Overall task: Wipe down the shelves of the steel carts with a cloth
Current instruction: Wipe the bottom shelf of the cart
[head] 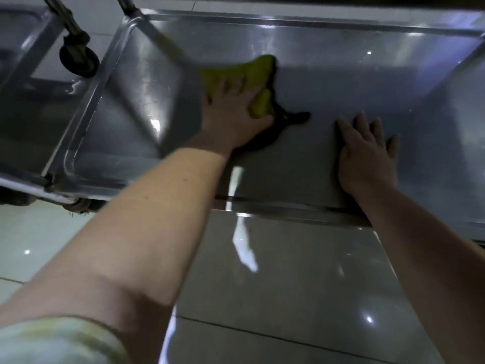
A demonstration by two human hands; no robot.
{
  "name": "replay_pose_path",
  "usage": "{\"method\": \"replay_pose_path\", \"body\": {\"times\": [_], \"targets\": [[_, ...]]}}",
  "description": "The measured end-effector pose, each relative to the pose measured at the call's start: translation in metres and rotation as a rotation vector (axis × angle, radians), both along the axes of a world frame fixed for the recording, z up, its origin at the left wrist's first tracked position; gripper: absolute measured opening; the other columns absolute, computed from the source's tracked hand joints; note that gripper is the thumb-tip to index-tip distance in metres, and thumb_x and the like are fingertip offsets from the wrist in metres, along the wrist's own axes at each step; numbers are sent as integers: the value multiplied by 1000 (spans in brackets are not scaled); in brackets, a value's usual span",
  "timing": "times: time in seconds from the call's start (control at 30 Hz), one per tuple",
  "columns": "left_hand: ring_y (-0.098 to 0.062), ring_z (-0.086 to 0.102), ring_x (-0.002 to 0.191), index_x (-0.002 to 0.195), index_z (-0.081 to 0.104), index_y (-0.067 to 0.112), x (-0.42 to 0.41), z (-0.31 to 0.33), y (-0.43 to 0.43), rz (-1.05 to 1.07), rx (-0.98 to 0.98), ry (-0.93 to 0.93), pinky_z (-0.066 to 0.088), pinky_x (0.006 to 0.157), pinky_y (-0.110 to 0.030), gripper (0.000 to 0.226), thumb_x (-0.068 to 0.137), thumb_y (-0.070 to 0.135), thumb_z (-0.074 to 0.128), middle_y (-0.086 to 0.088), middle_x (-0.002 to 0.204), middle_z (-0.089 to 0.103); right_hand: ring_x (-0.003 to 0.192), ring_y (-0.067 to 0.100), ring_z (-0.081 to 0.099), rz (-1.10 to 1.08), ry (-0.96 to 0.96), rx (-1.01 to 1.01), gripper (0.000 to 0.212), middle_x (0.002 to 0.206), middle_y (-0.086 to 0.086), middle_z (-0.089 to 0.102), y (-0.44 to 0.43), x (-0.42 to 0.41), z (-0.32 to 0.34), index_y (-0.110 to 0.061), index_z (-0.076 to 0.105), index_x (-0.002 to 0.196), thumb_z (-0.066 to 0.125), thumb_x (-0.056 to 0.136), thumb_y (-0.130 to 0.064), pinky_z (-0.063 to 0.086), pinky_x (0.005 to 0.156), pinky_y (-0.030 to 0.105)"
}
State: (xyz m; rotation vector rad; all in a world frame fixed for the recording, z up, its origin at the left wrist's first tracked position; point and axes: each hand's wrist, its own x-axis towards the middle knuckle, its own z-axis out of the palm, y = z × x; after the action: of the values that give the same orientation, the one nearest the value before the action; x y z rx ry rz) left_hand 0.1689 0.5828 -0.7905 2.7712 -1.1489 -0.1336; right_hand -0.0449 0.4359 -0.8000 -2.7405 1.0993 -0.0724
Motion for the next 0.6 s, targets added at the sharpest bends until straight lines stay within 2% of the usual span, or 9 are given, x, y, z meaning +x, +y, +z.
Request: {"method": "replay_pose_path", "body": {"times": [0.1, 0.2, 0.33, 0.43, 0.53, 0.6], "targets": [[-33, 14, 146, 148, 27, 45, 60, 0, 77, 229, -32, -3, 12, 117, -52, 77, 77, 72, 42, -1, 161, 19, 150, 27, 6, -12, 5, -6, 58, 163, 2, 14, 0, 1, -1, -33, 24, 152, 35, 97, -20, -1, 119, 53], [-36, 15, 146, 147, 24, 48, 93, 4, 143, 365, -6, -3, 13, 116, -59, 78, 76, 77, 38, -2, 161, 18, 150, 28, 5, -19, -5, -7, 58, 163, 3, 13, 2, 3, -1, -32, 24, 153, 35, 97, -19, -3, 119, 53], [-38, 10, 146, 146, 19, 51, 80, 11, 147, 417, 34, 27, 10, 116, -60, 73, 81, 76, 39, -1, 162, 12, 150, 29, 4, -15, 8, -12, 58, 163, 5, 12, 4, 6, -1, -32, 23, 153, 35, 97, -19, -3, 119, 54], [-35, 5, 148, 149, 21, 46, 39, 9, 110, 354, 55, 53, 5, 117, -56, 77, 80, 75, 42, -3, 163, 13, 150, 31, 4, -8, 18, -16, 58, 163, 7, 12, 5, 7, -1, -31, 24, 153, 35, 98, -19, -1, 118, 57], [-34, 5, 148, 147, 21, 51, -23, 9, 59, 179, 57, 54, 6, 116, -57, 79, 76, 78, 43, 0, 162, 16, 149, 32, 6, -10, 3, -11, 55, 162, 8, 16, 8, 8, 0, -29, 27, 152, 33, 99, -16, -2, 117, 59], [-32, 4, 149, 147, 20, 52, -77, 10, 24, 50, 65, 57, 4, 115, -58, 80, 76, 77, 46, 2, 163, 14, 149, 31, 11, 3, -31, 4, 54, 160, 7, 22, 7, 8, 1, -26, 36, 149, 36, 97, -12, -4, 117, 59]]}}
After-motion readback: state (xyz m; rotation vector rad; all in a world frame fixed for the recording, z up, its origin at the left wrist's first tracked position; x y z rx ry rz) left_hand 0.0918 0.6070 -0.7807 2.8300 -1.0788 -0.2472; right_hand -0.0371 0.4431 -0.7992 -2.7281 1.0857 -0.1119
